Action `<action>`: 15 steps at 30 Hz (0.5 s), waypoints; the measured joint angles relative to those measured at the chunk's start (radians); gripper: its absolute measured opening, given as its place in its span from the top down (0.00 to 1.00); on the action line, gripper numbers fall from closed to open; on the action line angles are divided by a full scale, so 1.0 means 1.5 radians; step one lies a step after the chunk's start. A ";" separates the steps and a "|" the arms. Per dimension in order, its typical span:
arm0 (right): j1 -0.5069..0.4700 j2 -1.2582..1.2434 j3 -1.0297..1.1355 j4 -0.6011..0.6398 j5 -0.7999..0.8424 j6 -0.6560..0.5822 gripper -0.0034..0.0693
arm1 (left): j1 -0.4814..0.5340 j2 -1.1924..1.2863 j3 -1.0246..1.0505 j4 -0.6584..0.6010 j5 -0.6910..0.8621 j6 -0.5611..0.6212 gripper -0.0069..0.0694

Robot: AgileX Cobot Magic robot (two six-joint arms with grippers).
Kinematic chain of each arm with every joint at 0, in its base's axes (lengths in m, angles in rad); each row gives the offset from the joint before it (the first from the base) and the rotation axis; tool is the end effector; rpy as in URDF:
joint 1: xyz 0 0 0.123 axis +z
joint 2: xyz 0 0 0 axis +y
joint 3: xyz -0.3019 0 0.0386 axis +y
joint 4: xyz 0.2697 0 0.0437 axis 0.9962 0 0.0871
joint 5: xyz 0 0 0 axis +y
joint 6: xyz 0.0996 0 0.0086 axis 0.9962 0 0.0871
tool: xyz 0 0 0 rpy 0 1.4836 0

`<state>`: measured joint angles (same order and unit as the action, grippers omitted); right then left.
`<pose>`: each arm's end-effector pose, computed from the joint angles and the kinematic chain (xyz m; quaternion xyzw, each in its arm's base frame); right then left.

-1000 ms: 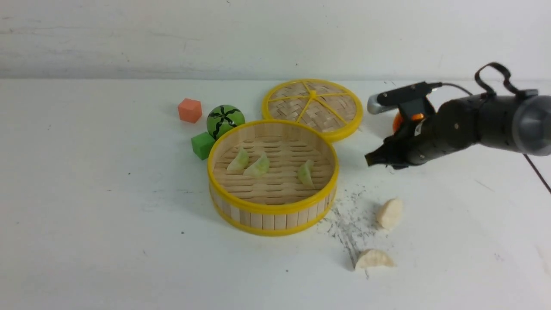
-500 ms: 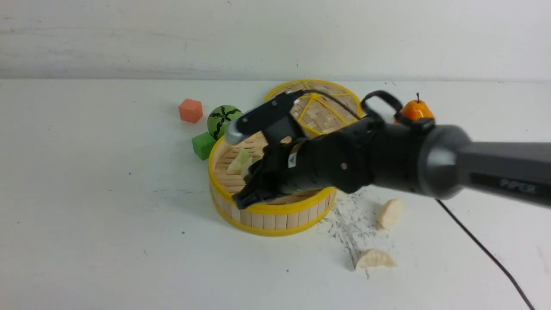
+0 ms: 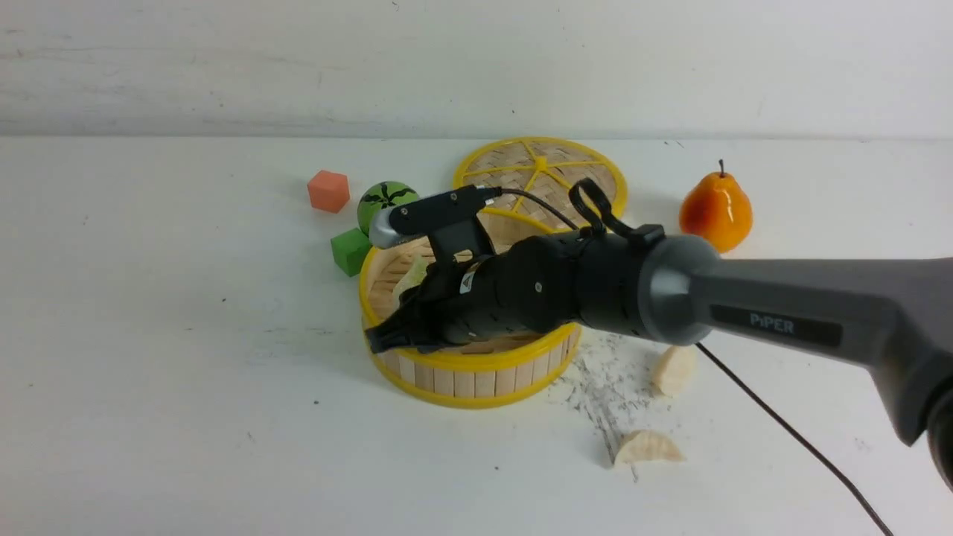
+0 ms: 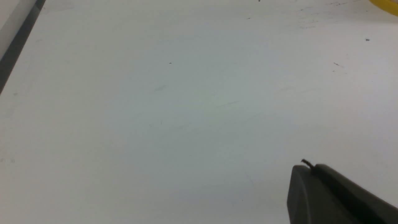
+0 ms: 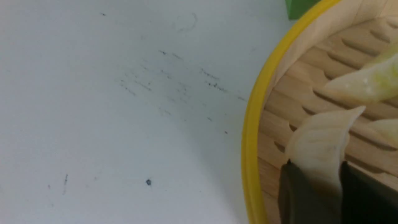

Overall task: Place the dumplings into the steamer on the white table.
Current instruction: 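Reach for and grasp a dumpling lying on the table beside the steamer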

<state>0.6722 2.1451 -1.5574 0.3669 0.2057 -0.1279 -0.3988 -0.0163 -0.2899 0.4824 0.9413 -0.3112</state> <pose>0.4037 0.3307 0.1786 -0.2127 0.8793 0.2154 0.3676 0.0360 0.0255 0.2360 0.0652 0.8448 0.0572 0.5281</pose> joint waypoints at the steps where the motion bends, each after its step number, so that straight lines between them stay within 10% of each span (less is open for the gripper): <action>1: -0.002 0.003 0.000 0.001 0.003 0.000 0.73 | 0.000 0.000 0.000 0.000 0.000 0.000 0.93; 15: -0.011 -0.104 -0.001 -0.053 0.081 -0.002 0.28 | 0.000 0.000 0.000 0.001 0.000 0.000 0.93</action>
<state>0.6557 1.9895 -1.5594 0.2878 0.3274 -0.1312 -0.3988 -0.0163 -0.2899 0.4836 0.9413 -0.3112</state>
